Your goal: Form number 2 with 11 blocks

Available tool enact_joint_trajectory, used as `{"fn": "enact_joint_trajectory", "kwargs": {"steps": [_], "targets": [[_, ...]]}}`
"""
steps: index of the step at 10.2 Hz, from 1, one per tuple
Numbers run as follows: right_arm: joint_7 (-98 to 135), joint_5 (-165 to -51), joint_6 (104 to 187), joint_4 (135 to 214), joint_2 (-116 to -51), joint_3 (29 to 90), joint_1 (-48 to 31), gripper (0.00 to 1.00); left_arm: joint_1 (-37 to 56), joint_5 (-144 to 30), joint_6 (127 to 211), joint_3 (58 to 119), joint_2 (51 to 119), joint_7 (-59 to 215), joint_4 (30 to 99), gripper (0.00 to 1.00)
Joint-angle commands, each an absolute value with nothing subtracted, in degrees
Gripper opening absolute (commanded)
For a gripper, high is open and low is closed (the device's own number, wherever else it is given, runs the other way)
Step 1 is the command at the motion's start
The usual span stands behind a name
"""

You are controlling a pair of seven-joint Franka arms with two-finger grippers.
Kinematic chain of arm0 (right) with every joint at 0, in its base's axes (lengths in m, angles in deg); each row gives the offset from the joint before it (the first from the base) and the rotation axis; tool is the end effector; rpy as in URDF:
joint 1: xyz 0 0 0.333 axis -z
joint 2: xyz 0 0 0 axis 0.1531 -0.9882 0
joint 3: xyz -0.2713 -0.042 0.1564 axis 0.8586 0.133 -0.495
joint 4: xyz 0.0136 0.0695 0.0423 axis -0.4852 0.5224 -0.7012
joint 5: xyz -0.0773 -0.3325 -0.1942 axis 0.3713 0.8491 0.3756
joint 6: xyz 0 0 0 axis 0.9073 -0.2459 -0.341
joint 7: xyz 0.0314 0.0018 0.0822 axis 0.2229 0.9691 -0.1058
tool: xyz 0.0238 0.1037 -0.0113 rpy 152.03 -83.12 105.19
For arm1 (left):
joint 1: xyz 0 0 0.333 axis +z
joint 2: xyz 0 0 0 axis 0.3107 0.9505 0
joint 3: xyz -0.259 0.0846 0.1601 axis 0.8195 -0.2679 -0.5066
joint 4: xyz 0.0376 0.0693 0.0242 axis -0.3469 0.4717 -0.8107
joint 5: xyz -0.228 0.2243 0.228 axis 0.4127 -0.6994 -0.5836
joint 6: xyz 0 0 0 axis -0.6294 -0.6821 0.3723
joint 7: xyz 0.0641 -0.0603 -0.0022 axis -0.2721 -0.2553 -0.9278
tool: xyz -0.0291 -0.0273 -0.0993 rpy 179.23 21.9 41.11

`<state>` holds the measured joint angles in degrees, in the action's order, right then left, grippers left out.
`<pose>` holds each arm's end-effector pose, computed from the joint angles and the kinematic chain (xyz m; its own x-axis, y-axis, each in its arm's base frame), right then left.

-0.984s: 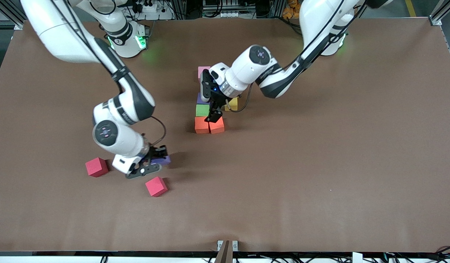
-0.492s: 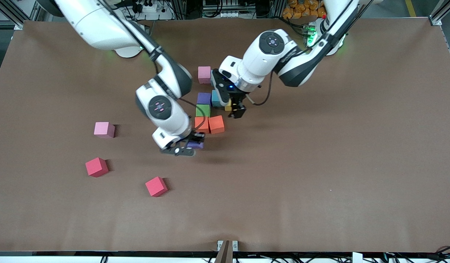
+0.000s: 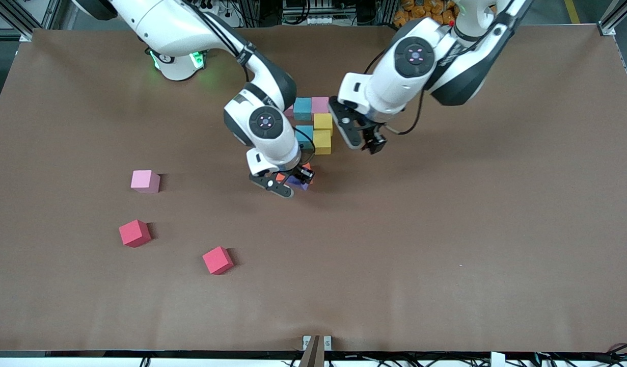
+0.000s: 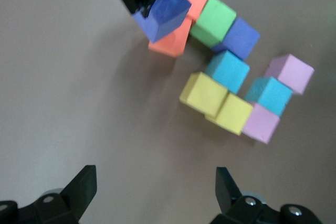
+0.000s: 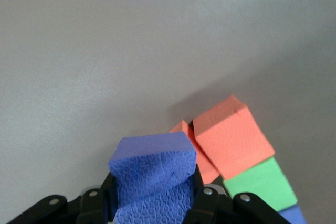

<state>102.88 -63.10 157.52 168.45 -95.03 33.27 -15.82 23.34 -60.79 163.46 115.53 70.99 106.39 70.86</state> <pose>0.5143 0.4643 0.2926 0.8325 -0.5478 -0.0824 -0.5528 -0.8312 -0.0596 0.4632 -0.3713 0.4441 0.5038 -0.8632 0.0334 -0.8446 -0.4841 0.2287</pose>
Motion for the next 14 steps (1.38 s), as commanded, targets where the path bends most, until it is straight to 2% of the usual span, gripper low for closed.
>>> {"fn": "enact_joint_trajectory", "kwargs": {"steps": [1,3,5,7,10,13,14], "targets": [[114.13,-63.55,156.93,167.45,-94.69,36.47,-21.04,0.00,29.59,-58.98,154.99,116.05,69.59,106.06,67.08,1.00],[125.46,-64.42,156.84,163.85,-96.70,39.73,-25.98,0.00,33.82,-59.76,150.95,115.97,69.59,106.58,65.15,1.00],[131.82,-68.54,156.75,162.78,-97.33,40.53,-27.31,0.00,37.24,-63.17,146.37,115.88,70.46,106.59,59.46,1.00],[140.83,-71.80,157.27,162.52,-97.94,42.11,-28.19,0.00,40.32,-64.25,145.57,114.13,70.90,104.93,56.35,1.00],[154.33,-74.96,157.63,162.25,-99.79,44.75,-28.19,0.00,40.69,-66.79,145.65,108.60,70.20,91.88,53.80,1.00],[156.54,-75.77,157.63,161.47,-100.50,44.75,-28.72,0.00,31.93,-70.56,145.92,95.70,68.98,81.97,50.55,1.00],[156.54,-75.86,157.63,160.15,-100.50,44.75,-28.72,0.00,31.03,-70.75,145.83,93.40,67.23,81.98,50.63,1.00]]}}
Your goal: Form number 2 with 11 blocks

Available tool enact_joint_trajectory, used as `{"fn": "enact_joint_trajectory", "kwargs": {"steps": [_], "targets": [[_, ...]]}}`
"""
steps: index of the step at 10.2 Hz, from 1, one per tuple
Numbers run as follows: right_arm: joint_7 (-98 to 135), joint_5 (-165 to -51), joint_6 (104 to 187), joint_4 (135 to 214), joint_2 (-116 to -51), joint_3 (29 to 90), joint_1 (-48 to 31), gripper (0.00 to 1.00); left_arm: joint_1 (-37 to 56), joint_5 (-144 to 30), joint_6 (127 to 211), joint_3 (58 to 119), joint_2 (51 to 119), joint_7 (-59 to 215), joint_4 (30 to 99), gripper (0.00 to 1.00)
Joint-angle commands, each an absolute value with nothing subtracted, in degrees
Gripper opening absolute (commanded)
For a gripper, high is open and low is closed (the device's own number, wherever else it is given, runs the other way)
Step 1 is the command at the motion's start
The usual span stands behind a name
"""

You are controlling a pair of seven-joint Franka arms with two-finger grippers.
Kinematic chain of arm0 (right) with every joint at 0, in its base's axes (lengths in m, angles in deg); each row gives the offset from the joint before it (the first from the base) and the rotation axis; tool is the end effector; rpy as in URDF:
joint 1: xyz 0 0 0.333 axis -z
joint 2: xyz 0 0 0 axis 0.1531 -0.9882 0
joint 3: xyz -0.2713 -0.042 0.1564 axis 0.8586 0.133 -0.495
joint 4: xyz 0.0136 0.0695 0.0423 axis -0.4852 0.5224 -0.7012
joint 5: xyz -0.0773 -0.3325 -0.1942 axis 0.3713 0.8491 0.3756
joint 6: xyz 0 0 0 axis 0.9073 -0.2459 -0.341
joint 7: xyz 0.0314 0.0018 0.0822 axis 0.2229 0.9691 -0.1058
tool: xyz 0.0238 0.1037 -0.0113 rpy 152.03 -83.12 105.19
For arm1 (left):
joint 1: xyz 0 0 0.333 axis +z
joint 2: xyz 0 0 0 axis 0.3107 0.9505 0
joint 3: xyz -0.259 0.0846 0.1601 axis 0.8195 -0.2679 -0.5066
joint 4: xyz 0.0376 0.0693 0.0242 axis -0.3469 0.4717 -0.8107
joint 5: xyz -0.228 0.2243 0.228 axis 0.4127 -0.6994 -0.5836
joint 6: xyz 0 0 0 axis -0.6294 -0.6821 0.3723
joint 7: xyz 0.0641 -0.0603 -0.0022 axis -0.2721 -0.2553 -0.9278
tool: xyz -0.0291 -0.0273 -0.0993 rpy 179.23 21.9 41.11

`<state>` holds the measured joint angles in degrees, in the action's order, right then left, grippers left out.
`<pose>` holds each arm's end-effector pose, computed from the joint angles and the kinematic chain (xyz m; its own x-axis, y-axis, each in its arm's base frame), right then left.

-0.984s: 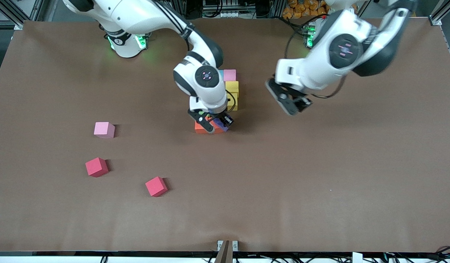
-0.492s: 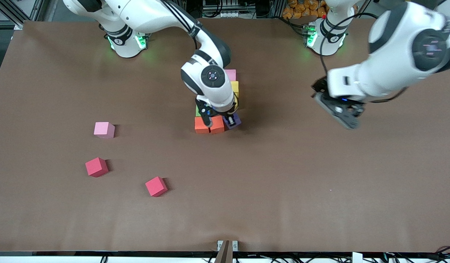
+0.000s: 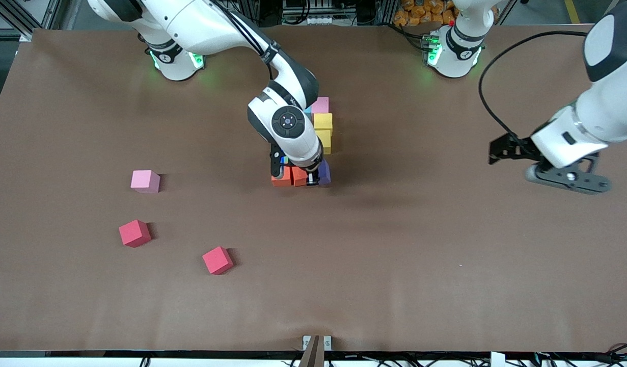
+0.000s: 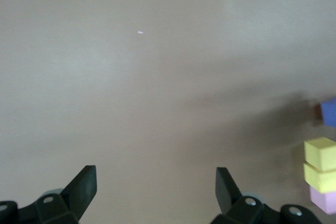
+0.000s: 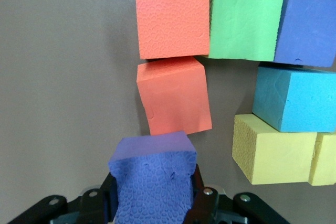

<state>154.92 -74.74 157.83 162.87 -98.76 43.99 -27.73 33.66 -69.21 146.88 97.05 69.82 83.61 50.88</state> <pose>0.5057 0.5043 0.2755 -0.0038 -0.9889 -0.1485 -0.9970 -0.0077 0.0770 0.6020 -0.0919 0.5728 0.9827 -0.1851 -0.0095 -0.1848 -0.9824 0.0266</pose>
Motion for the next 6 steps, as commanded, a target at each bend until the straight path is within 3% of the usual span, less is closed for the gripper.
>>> {"fn": "enact_joint_trajectory", "kwargs": {"steps": [1,6], "targets": [[156.63,-76.03,157.46,159.18,-100.50,44.67,-28.72,0.00,31.02,-70.41,145.83,92.07,65.99,81.63,50.81,1.00],[158.28,-76.21,157.37,157.77,-101.37,44.67,-29.16,0.00,26.10,-65.66,145.39,85.73,62.38,80.66,51.25,1.00]]}}
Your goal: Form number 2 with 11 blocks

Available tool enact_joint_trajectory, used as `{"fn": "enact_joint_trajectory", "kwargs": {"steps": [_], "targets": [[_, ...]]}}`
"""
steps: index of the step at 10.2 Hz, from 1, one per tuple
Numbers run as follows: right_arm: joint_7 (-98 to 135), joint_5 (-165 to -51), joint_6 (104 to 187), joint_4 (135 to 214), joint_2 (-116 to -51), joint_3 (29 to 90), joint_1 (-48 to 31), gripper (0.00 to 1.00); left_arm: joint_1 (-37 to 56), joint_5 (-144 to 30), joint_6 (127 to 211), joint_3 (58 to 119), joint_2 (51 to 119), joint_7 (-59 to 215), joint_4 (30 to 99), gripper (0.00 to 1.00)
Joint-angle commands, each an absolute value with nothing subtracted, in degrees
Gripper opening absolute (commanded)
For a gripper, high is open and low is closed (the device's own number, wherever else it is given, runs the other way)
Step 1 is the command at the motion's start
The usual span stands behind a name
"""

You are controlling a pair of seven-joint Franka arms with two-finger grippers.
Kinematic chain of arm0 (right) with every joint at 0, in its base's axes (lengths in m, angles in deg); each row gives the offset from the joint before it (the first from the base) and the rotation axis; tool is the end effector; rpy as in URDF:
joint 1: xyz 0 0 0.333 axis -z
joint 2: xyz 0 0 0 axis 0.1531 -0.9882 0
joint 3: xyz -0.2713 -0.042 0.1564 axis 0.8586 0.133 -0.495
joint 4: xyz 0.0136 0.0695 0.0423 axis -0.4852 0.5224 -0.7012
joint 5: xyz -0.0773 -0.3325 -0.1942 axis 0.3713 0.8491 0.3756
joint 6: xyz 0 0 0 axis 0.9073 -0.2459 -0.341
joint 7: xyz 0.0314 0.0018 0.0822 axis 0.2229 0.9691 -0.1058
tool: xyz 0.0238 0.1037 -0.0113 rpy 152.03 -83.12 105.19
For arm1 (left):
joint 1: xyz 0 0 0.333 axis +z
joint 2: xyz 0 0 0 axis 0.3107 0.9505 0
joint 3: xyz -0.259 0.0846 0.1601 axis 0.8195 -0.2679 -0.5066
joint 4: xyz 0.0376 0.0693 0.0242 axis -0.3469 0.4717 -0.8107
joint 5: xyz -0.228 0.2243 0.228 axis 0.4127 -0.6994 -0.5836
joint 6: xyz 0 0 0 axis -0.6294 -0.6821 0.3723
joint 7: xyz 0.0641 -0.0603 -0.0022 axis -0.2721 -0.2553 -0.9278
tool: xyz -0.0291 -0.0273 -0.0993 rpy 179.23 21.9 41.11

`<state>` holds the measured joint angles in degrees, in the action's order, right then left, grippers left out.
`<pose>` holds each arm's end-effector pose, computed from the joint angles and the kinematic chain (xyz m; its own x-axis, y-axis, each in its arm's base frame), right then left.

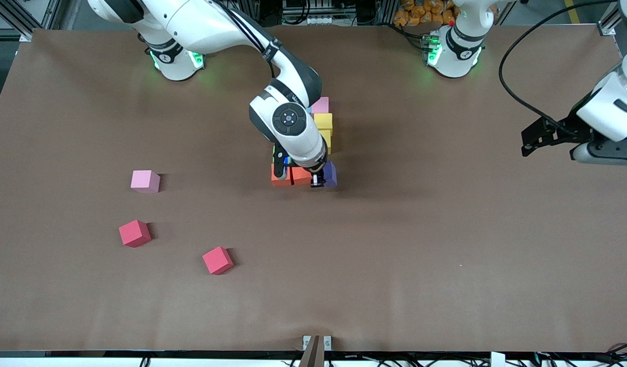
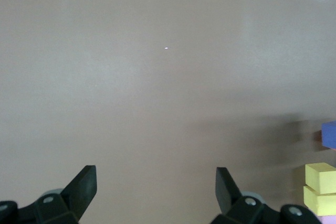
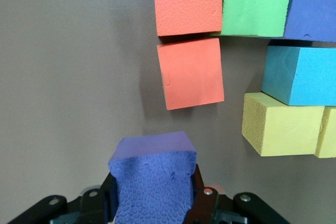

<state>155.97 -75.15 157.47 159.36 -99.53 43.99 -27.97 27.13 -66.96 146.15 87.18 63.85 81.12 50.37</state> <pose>0.5153 0.5142 0.2934 -0.0234 -0.9831 -0.1815 -0.9983 0.0133 0.0565 0.5791 -0.0734 0.6296 0.9937 -0.0841 0.0746 -0.0851 -0.9963 0.0110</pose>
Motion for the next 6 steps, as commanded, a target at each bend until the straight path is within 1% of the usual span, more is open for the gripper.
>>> {"fn": "enact_joint_trajectory", "kwargs": {"steps": [1,3,4,6], "targets": [[160.39,-76.21,157.54,157.77,-102.24,44.67,-29.42,0.00,26.01,-65.83,144.52,85.30,61.59,80.05,51.42,1.00],[160.93,-76.21,158.24,158.03,-104.26,44.67,-31.09,0.00,23.22,-66.01,144.42,81.10,60.80,80.48,51.34,1.00],[161.37,-76.21,159.90,158.12,-104.97,44.67,-31.44,0.00,22.15,-66.09,144.34,80.03,60.71,80.48,51.34,1.00],[161.37,-75.51,160.79,158.21,-105.68,44.67,-31.45,0.00,22.06,-66.18,142.33,80.02,60.36,80.04,51.16,1.00]]}}
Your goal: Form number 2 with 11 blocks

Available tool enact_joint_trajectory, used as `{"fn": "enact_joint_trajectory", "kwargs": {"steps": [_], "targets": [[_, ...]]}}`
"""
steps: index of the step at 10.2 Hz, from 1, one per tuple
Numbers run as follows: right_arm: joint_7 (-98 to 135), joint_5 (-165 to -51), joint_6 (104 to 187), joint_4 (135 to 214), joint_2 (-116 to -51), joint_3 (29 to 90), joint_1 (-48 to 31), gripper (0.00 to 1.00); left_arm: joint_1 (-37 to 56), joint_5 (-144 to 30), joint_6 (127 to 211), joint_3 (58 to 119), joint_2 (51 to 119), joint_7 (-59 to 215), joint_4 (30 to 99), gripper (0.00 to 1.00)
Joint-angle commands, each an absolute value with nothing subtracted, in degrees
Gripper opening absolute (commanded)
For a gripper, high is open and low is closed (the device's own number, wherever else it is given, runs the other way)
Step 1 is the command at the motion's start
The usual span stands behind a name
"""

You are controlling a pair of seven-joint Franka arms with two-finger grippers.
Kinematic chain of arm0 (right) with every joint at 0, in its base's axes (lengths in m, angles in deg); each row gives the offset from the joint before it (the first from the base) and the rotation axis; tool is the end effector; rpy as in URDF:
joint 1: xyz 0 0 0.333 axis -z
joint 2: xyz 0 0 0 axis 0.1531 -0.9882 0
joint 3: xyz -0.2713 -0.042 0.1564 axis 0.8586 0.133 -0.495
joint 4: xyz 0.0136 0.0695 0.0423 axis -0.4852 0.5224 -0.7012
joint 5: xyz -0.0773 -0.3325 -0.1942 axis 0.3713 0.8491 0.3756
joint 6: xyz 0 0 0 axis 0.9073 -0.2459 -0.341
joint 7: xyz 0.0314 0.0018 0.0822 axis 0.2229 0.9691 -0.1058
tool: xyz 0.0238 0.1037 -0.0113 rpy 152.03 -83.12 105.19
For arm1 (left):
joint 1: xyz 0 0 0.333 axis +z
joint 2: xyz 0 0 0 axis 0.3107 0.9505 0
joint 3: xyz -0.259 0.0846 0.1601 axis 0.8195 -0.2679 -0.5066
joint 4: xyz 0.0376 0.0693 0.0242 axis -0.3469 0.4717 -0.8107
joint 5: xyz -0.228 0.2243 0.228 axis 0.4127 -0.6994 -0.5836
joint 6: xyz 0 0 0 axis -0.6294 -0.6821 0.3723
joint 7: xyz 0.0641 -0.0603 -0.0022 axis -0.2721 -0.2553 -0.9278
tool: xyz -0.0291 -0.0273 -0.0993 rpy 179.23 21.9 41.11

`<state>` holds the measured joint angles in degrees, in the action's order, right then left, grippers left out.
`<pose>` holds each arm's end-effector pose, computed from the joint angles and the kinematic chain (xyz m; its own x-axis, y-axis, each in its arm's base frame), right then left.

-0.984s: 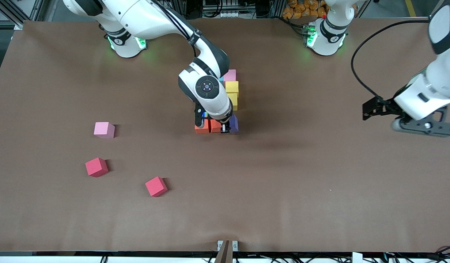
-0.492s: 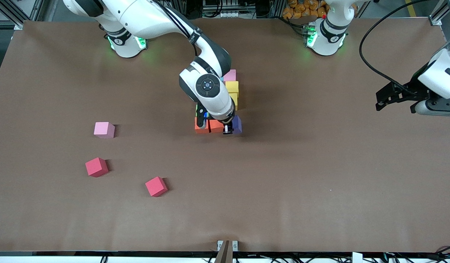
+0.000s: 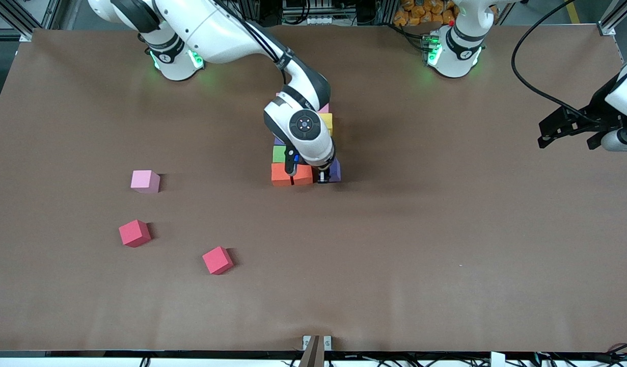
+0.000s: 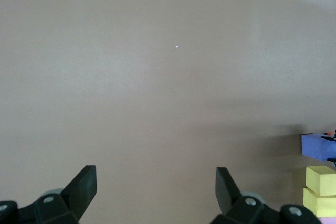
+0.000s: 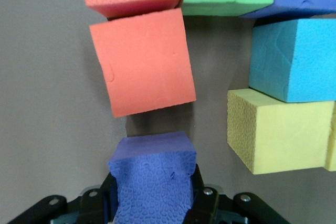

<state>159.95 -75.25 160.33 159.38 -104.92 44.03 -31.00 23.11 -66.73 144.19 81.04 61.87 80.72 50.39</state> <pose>0.4866 0.5391 0.2300 -0.0571 -0.9870 -0.1501 -0.9935 0.0413 0.1062 0.5678 -0.0554 0.6447 0.9965 -0.0414 0.0726 -0.0416 -0.9991 0.0011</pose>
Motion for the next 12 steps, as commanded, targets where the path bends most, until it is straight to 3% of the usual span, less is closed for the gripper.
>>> {"fn": "enact_joint_trajectory", "kwargs": {"steps": [1,12], "targets": [[161.37,-75.42,160.71,158.47,-105.68,44.67,-31.45,0.00,22.06,-66.27,140.84,80.02,60.01,80.04,51.16,1.00],[161.37,-70.50,155.35,160.40,-104.80,44.75,-30.48,0.00,22.23,-65.83,139.33,80.11,59.91,80.31,50.99,1.00]]}}
